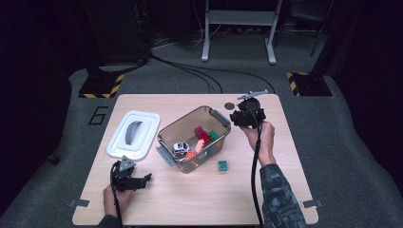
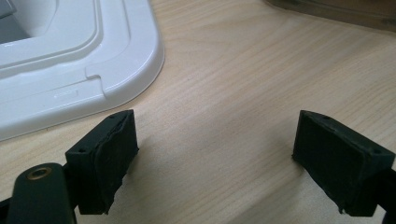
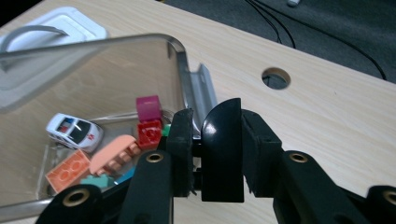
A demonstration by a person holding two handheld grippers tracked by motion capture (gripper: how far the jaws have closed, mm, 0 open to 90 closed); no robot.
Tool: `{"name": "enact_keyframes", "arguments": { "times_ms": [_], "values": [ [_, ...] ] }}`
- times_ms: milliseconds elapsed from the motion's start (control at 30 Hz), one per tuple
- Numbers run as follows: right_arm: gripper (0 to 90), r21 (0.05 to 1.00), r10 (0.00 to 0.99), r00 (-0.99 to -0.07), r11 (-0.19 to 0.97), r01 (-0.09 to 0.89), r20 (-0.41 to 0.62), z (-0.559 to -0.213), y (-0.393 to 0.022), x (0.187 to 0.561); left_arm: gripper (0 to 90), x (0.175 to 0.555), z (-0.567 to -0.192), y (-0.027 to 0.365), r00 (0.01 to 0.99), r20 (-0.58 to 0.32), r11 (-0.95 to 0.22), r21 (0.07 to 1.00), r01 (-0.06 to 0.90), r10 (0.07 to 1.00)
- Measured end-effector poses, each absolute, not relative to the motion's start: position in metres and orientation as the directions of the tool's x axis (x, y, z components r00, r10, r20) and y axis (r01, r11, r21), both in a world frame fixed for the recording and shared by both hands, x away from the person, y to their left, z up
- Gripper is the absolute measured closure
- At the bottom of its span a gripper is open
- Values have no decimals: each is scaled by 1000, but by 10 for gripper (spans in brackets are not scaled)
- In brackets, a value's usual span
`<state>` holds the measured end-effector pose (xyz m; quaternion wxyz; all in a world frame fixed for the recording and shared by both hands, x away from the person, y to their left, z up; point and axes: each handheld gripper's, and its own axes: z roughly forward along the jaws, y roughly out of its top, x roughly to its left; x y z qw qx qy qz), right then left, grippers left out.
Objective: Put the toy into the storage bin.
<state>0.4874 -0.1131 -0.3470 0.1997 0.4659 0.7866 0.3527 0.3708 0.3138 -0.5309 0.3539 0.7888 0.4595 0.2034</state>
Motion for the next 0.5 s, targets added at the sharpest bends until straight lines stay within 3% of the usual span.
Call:
{"name": "enact_keyframes", "arguments": {
  "times_ms": [500],
  "values": [
    [676, 710, 806, -591, 398, 581, 32, -360, -66, 487, 136, 371, -531, 314, 496, -5, -328, 745, 581, 869]
  ]
}}
